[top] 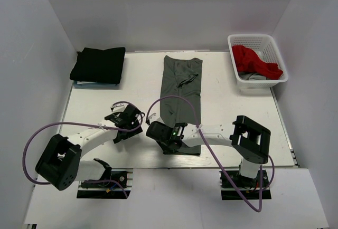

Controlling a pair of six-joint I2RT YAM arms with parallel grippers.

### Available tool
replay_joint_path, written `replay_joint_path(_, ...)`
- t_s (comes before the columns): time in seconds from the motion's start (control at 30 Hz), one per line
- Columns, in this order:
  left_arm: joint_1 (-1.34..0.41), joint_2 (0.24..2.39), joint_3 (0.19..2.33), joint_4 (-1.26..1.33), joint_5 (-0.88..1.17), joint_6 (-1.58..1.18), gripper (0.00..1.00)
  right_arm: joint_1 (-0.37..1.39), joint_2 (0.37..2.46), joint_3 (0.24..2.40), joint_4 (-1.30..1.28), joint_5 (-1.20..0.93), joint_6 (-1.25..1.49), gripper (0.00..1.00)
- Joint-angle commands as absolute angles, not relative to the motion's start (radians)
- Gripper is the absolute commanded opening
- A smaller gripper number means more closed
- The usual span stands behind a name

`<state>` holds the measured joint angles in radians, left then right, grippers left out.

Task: Fold and stack the t-shirts
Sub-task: Rotate the tshirt 90 degrees

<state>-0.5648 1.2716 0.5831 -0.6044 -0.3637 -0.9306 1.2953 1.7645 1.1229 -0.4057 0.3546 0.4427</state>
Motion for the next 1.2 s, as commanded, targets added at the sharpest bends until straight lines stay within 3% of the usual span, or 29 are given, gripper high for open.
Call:
replay_joint_path(0.0,-0.563,1.333,0.541,-0.512,-0.209,-0.966,1.0,1.284,1.715,1.114,-0.376,0.39,0.483,0.13)
replay_joint_path(0.13,-0.563,1.342,0.541,-0.512,-0.209,-0.966,1.0,1.275,1.704,1.097,-0.376,0.391,0.508,0.0)
replay_joint_path(0.37,-0.563,1.342,0.56,-0.522,-0.209,-0.957,1.0,1.249,1.645,1.031,-0.405,0.428,0.645,0.0)
replay_joint_path(0.67,-0.563,1.361,0.591,-0.512,-0.167,-0.916,1.0,1.227,1.41,0.769,-0.25,0.408,0.762,0.0)
replay_joint_path(1.17,-0.572,1.397,0.637,-0.503,-0.158,-0.897,1.0,1.193,1.218,0.643,-0.256,0.475,0.922,0.06)
